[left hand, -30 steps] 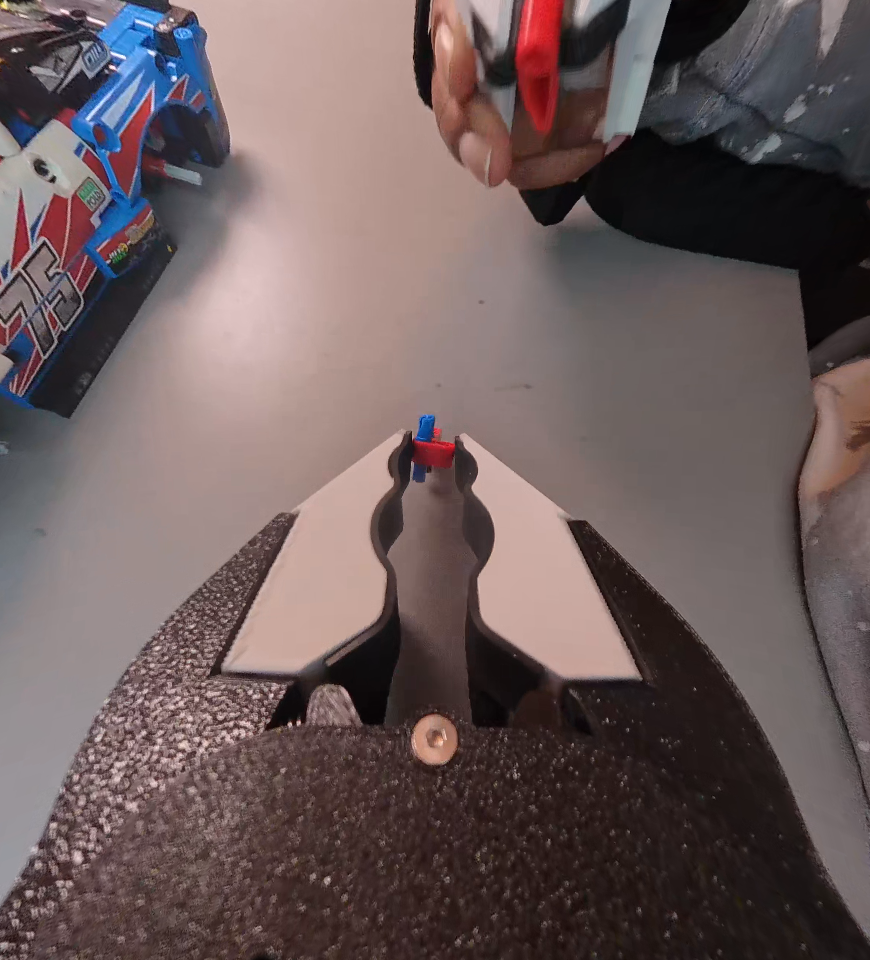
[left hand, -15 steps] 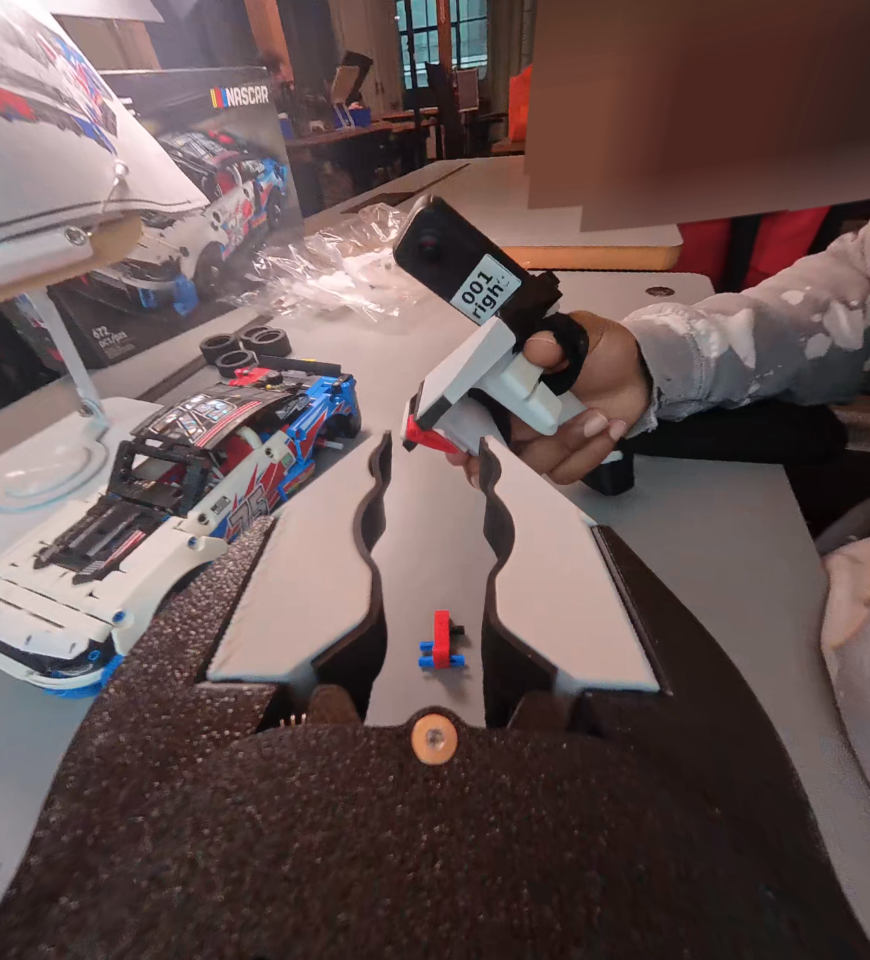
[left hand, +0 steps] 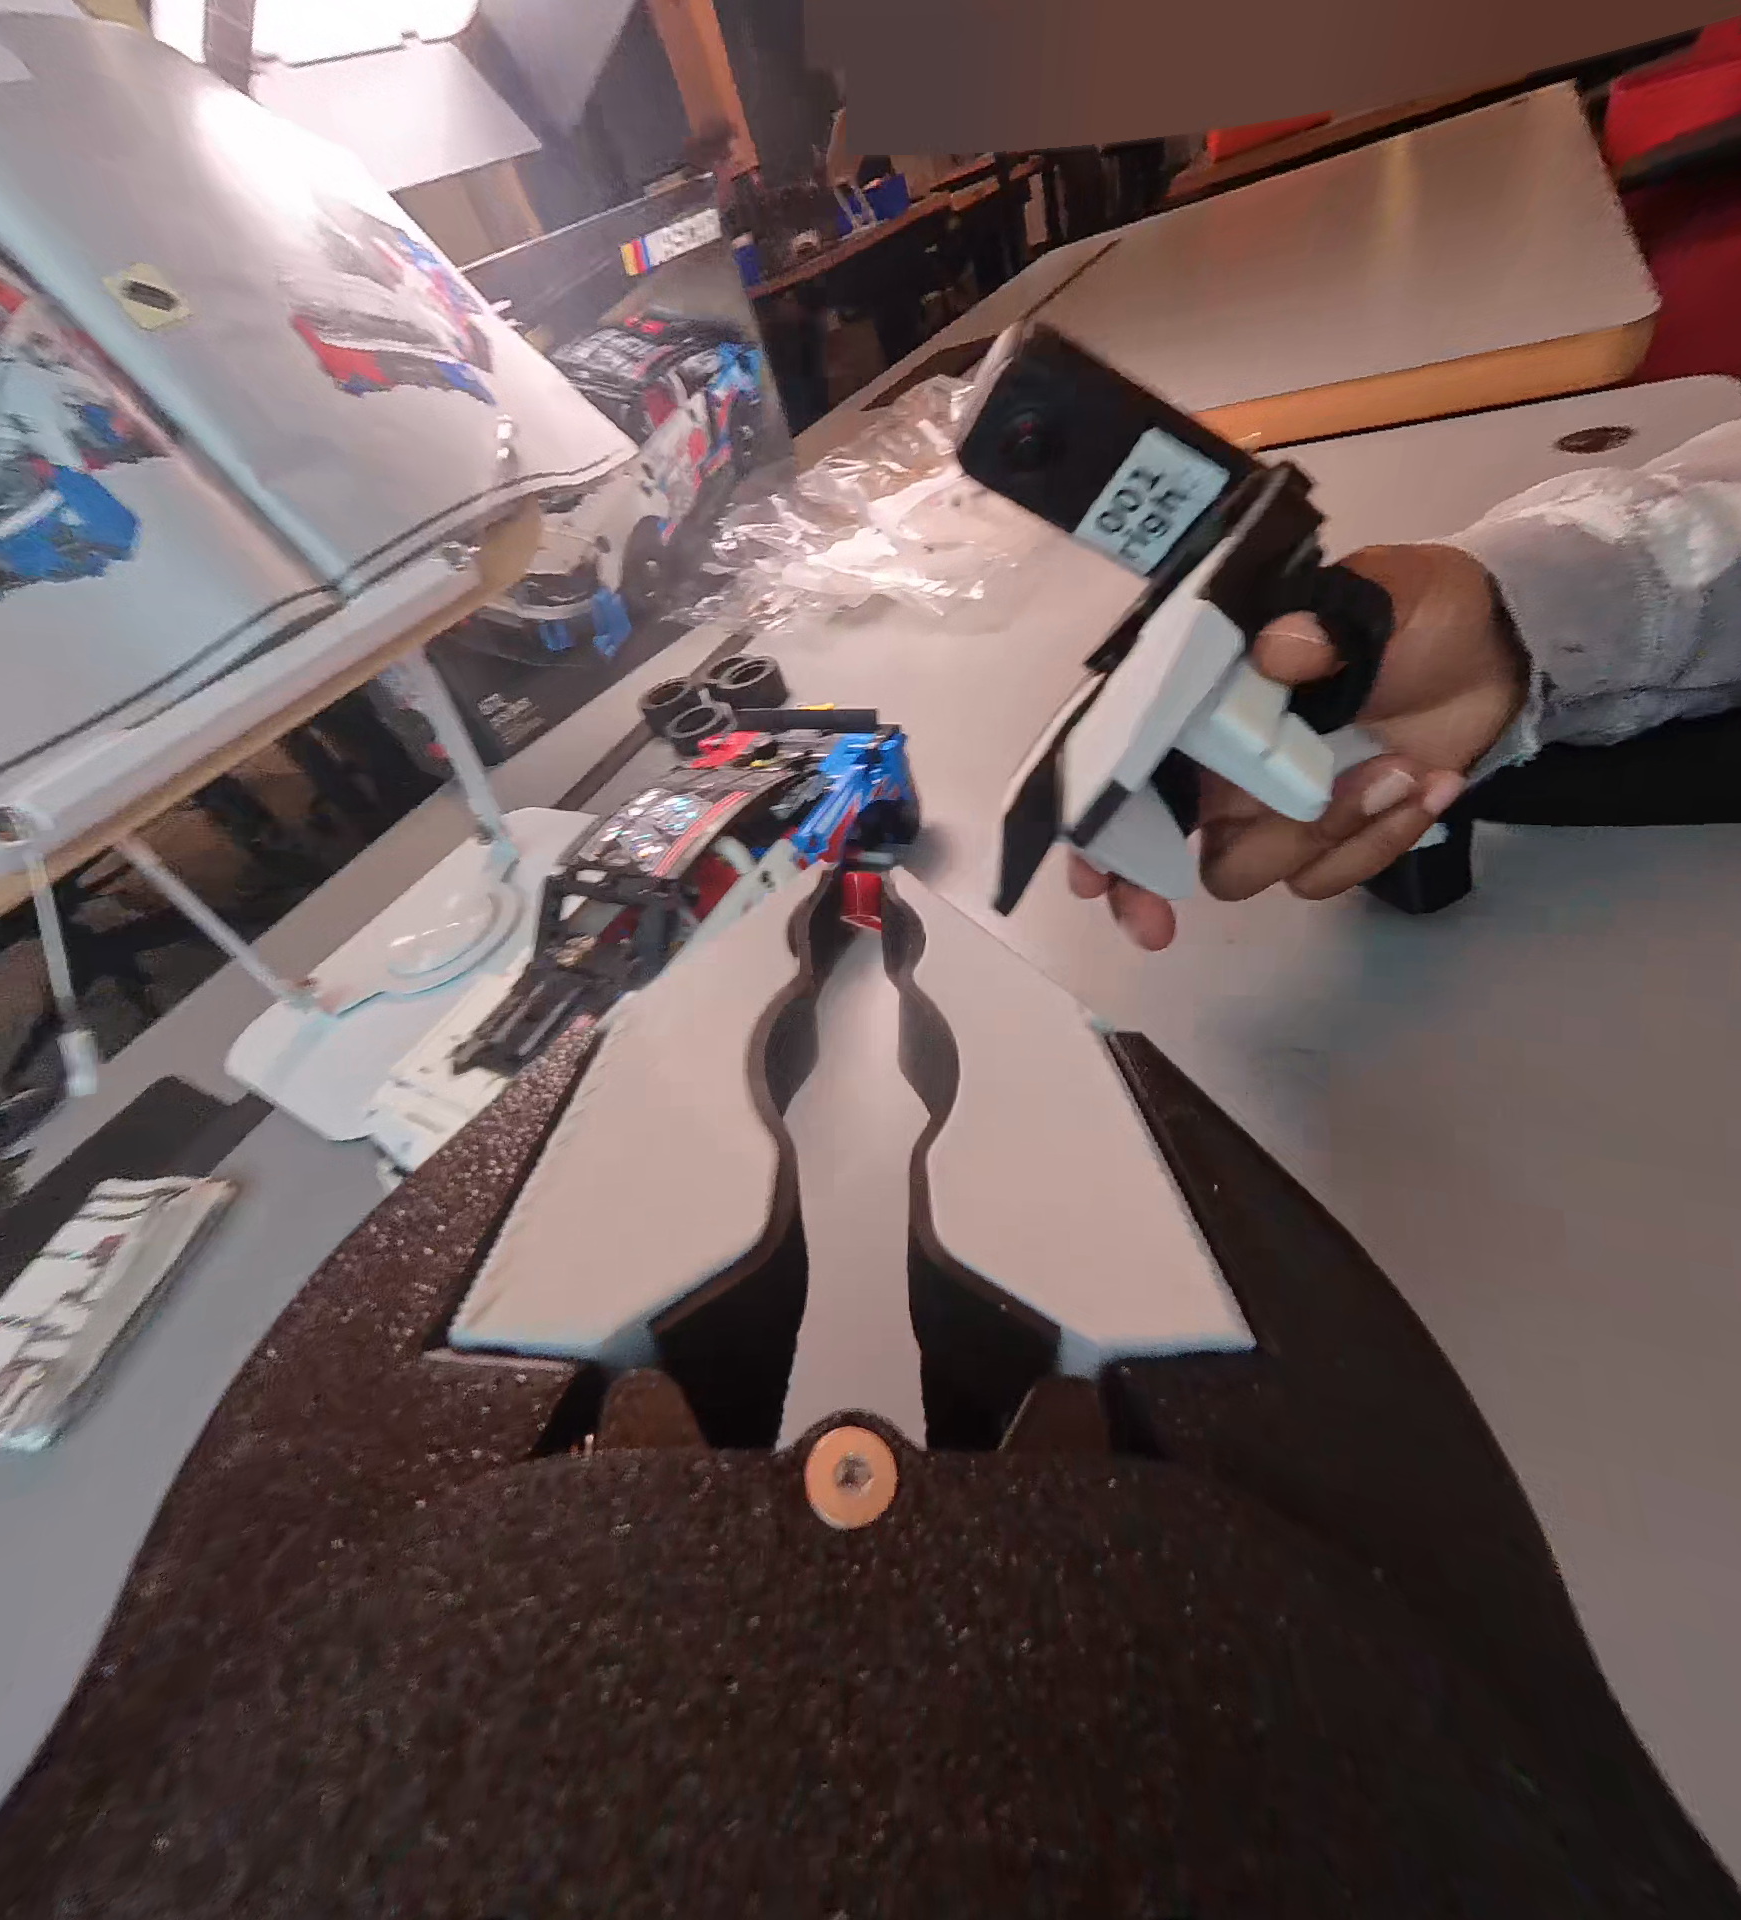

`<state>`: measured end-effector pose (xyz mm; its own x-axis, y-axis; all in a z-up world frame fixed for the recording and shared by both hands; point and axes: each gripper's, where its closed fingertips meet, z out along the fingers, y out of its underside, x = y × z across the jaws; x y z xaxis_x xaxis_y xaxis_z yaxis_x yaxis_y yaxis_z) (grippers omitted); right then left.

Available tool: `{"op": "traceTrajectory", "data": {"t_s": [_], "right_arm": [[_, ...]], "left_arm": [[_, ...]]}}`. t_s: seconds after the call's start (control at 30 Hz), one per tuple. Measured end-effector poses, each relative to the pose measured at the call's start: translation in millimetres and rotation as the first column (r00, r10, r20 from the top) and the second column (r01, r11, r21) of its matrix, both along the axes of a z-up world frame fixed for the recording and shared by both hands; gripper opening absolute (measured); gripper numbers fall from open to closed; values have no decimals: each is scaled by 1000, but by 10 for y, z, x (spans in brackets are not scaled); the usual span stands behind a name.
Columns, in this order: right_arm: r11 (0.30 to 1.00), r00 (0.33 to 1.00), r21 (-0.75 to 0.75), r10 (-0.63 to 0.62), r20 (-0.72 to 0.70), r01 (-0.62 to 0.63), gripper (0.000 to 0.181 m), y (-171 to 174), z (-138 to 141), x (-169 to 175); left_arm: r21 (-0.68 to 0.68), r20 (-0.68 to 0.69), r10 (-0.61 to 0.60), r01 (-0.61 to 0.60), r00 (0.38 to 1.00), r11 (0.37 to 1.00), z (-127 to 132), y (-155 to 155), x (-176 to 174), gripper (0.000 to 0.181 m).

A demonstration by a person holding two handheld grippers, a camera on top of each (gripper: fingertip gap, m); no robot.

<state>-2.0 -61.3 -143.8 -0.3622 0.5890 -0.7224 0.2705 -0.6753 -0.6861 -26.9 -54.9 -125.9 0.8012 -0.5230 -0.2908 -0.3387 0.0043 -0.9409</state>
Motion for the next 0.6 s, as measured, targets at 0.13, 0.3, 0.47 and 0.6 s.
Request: {"op": "traceTrajectory", "data": {"t_s": [0.13,0.3,0.47,0.6], "right_arm": [[821,983,570,-81,162,-27,27,46,-465,-34],[503,937,825,-78,340,-258,31,11,-912,-73],[416,901,826,-34,432,-381,25,-91,-1118,-72],[413,884,808,-15,467,-420,20,-122,-1135,-70]], "left_arm": [[30,12,208,-208,978,978,308,-41,-643,6],[11,-116,539,-542,834,840,411,-220,-1670,6],[-143,-265,782,-825,565,547,188,-764,-2727,6],[-329,-416,803,-894,428,306,-301,-1126,-3162,6]]}}
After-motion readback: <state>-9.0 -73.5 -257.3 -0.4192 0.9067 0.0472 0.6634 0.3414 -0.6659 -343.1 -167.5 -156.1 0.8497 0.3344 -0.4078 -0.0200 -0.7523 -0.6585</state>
